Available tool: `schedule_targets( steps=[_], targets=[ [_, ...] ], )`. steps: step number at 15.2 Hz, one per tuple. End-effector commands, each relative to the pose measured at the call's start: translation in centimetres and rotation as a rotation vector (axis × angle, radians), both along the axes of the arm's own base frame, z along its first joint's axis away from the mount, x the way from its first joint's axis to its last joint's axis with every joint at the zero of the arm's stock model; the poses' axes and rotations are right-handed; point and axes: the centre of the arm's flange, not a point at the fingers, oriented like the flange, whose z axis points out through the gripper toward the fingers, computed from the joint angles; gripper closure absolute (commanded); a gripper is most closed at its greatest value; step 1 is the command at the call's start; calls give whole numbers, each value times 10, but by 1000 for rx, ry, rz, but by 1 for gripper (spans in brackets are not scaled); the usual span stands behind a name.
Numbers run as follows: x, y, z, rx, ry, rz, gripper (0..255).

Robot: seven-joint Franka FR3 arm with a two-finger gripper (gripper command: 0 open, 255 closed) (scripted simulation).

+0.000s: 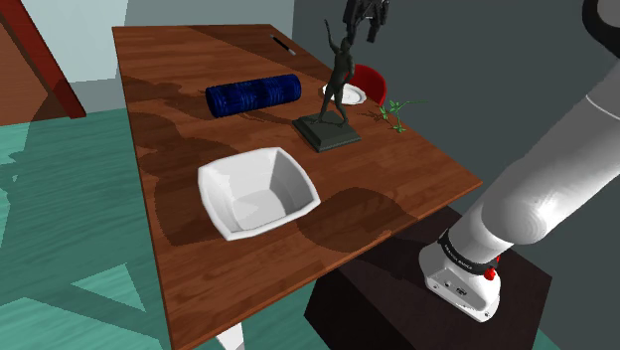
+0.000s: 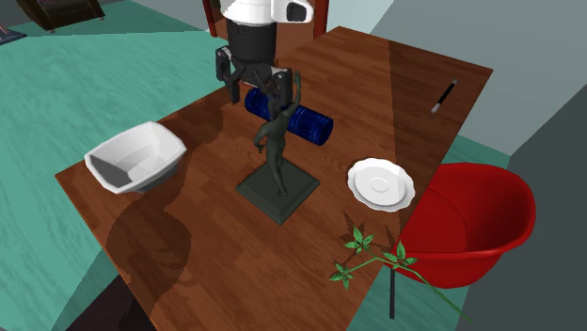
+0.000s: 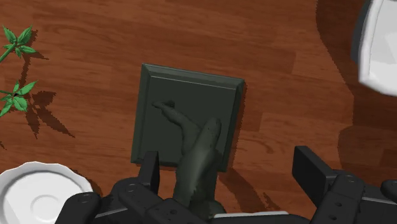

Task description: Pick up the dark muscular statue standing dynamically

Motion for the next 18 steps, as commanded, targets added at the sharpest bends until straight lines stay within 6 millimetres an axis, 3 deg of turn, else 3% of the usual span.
schedule_targets(
  steps=[1,3,11,13,14,18],
  targets=[
    [25,-5,4,1,1,-16,0],
    [51,-12,5,2,3,-32,0],
    [53,-13,-34,3,3,-33,0],
    [53,-13,-34,3,3,-33,0],
    [53,-12,-35,3,3,-33,255],
    [53,-12,-34,3,3,-33,255]
  ],
)
